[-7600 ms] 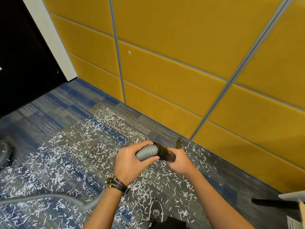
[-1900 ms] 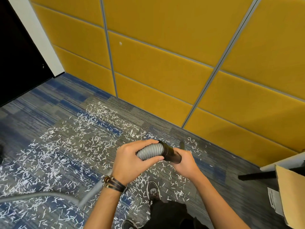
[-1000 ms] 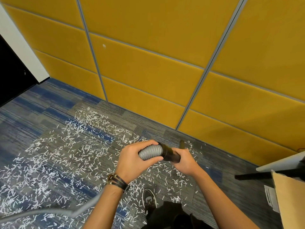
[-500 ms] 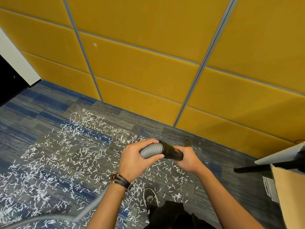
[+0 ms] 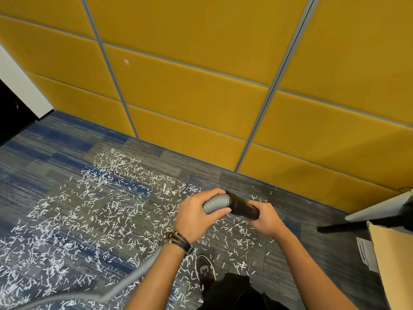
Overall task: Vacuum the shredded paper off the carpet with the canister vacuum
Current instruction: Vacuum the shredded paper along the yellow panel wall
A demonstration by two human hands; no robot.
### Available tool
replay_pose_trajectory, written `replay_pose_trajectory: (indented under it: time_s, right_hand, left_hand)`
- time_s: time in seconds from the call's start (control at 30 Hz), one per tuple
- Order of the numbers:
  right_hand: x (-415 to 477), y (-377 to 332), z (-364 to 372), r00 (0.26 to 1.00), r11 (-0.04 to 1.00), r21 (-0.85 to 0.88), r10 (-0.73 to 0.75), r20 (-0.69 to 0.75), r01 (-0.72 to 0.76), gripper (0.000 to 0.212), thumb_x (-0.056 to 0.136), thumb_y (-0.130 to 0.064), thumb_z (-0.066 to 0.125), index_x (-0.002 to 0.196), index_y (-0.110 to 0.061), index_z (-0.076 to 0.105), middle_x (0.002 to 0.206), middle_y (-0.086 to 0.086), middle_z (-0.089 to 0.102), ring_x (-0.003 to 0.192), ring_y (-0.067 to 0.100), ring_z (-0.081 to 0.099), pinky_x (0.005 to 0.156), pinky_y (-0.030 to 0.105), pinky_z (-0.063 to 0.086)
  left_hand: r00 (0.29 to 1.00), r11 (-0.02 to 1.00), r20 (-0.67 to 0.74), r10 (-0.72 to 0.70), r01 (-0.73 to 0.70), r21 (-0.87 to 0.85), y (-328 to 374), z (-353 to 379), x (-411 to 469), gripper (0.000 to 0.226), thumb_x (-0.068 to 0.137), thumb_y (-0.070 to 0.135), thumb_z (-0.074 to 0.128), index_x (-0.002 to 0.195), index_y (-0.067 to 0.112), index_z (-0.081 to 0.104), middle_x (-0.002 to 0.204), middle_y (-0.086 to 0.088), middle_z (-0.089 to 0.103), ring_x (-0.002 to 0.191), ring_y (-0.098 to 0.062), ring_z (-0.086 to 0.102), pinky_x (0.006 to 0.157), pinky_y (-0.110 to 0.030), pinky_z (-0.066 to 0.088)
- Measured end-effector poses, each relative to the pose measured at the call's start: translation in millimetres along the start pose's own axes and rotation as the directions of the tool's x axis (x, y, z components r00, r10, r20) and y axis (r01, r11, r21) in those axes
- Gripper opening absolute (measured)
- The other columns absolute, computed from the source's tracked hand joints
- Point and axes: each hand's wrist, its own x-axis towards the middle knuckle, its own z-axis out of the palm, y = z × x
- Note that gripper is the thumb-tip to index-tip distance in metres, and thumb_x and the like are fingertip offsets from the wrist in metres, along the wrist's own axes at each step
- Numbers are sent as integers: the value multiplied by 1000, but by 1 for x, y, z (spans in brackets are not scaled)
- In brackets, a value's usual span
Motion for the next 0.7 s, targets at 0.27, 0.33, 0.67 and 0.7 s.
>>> replay_pose_trajectory:
  time_s: [0.27, 0.33, 0.67, 0.7]
  right_hand:
    - [3, -8, -4, 999, 998, 45, -42, -23, 43, 31, 78, -1, 68, 80, -32, 65, 66, -7, 65, 62, 10, 60, 55, 18, 40]
    - [1, -7, -11, 998, 998, 43, -45, -36, 46, 37, 77, 1, 68, 76, -36, 62, 65, -8, 64, 60, 8, 57, 54, 18, 38]
    - [19, 26, -17, 1000, 999, -43, 19, 19, -19, 50, 76, 5, 65, 76, -44, 58, 67, -13, 64, 65, 3, 58, 59, 23, 39]
    - [22, 28, -14, 1000, 999, -50, 13, 27, -12, 53, 76, 5, 65, 77, -48, 57, 68, -14, 64, 66, 1, 59, 59, 22, 39]
  left_hand:
    - [999, 999, -15, 45, -45, -17, 4, -7, 3, 49, 76, 57, 83, 122, 44, 73, 108, 29, 72, 101, 2, 67, 86, -17, 54]
    - [998, 998, 3, 62, -61, -31, 7, -3, 4, 51, 76, 59, 83, 124, 45, 72, 111, 27, 73, 102, 1, 68, 89, -19, 55]
    - [998, 998, 56, -42, 40, 39, -11, 33, 22, 48, 85, 42, 86, 130, 44, 69, 112, 19, 73, 97, -3, 68, 89, -34, 58]
    - [997, 998, 48, -53, 51, 43, -15, 35, 21, 48, 85, 42, 86, 130, 43, 70, 112, 18, 73, 97, -3, 68, 88, -34, 59]
